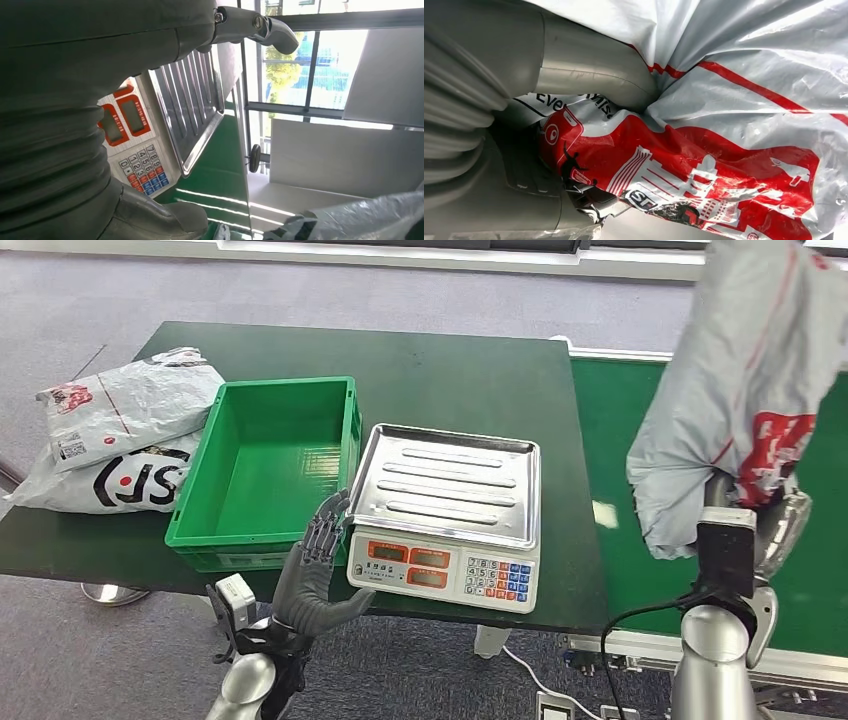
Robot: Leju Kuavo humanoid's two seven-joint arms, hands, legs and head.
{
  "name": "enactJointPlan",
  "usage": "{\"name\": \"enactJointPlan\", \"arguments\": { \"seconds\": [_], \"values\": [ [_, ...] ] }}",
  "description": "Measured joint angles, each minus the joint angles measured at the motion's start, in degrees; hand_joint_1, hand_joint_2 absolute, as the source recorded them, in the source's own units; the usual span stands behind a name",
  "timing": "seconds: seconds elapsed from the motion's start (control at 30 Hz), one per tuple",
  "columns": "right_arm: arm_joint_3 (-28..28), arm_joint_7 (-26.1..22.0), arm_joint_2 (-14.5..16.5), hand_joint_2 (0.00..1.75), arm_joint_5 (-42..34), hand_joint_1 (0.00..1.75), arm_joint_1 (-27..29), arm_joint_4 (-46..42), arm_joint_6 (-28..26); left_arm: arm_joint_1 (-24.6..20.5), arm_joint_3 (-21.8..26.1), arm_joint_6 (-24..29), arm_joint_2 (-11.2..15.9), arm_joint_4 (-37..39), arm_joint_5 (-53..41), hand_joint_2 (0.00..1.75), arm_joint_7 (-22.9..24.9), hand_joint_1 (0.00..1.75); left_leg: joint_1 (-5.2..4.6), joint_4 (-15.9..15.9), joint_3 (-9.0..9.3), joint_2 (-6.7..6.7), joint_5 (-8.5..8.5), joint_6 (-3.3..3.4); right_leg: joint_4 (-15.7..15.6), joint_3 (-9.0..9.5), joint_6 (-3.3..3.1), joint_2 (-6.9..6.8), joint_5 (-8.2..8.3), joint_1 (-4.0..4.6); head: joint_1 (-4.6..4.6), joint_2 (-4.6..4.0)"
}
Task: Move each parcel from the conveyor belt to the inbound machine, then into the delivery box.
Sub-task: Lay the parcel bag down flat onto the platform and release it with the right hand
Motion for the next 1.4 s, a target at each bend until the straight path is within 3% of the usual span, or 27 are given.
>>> {"name": "enactJointPlan", "arguments": {
  "seconds": [0.17, 0.37, 0.73, 1.27, 1.3, 1.4],
  "values": [
    [7.3, 6.9, -1.3, 1.75, 4.5, 1.75, 1.5, -0.1, 9.1, -0.4, 0.0, 0.1, 0.1, 1.1, 0.4, 1.75, -1.0, 0.0, 0.01, 0.0, -0.02, 0.0, 0.0, 0.0, 0.0, -0.01, -0.01, 0.02, -0.01, 0.02, -0.01, 0.0],
    [11.9, 12.5, -2.6, 1.75, 6.3, 1.75, 1.6, 2.5, 14.7, -0.5, 0.0, 0.2, 0.2, 1.8, 0.4, 1.75, -1.3, 0.0, 0.01, 0.0, -0.04, -0.02, 0.0, 0.0, 0.0, -0.01, 0.0, 0.0, -0.01, 0.0, -0.01, 0.01],
    [15.4, 15.8, -4.5, 1.75, 8.7, 1.75, 1.2, 6.2, 19.0, -1.0, 0.0, -0.3, 0.2, 2.2, 0.1, 1.75, -0.8, 0.0, 0.01, 0.0, -0.05, -0.01, 0.0, 0.0, 0.0, -0.01, 0.0, 0.0, -0.01, 0.0, 0.0, -0.01],
    [18.8, 14.8, -6.4, 1.75, 6.3, 1.75, -0.6, 10.8, 20.9, -1.0, 0.0, -0.6, 0.1, 2.2, -0.2, 1.75, -0.1, 0.0, 0.01, 0.0, -0.04, -0.02, 0.0, 0.0, 0.0, -0.01, 0.0, 0.0, -0.01, 0.0, -0.01, 0.0],
    [19.2, 14.8, -6.7, 1.75, 5.9, 1.48, -0.7, 11.2, 20.8, -1.0, 0.0, -0.7, 0.1, 2.2, -0.2, 1.75, -0.1, 0.0, 0.01, 0.0, -0.05, -0.03, 0.0, 0.0, 0.0, -0.01, 0.0, 0.0, -0.01, 0.0, -0.01, 0.0],
    [19.4, 14.8, -6.9, 1.75, 5.6, 0.2, -0.7, 11.3, 20.6, -1.0, 0.0, -0.7, 0.1, 2.2, -0.2, 1.75, -0.1, 0.0, 0.01, 0.0, -0.04, -0.02, 0.0, 0.0, 0.0, -0.02, 0.0, 0.01, -0.01, 0.0, -0.01, 0.0]
  ]
}}
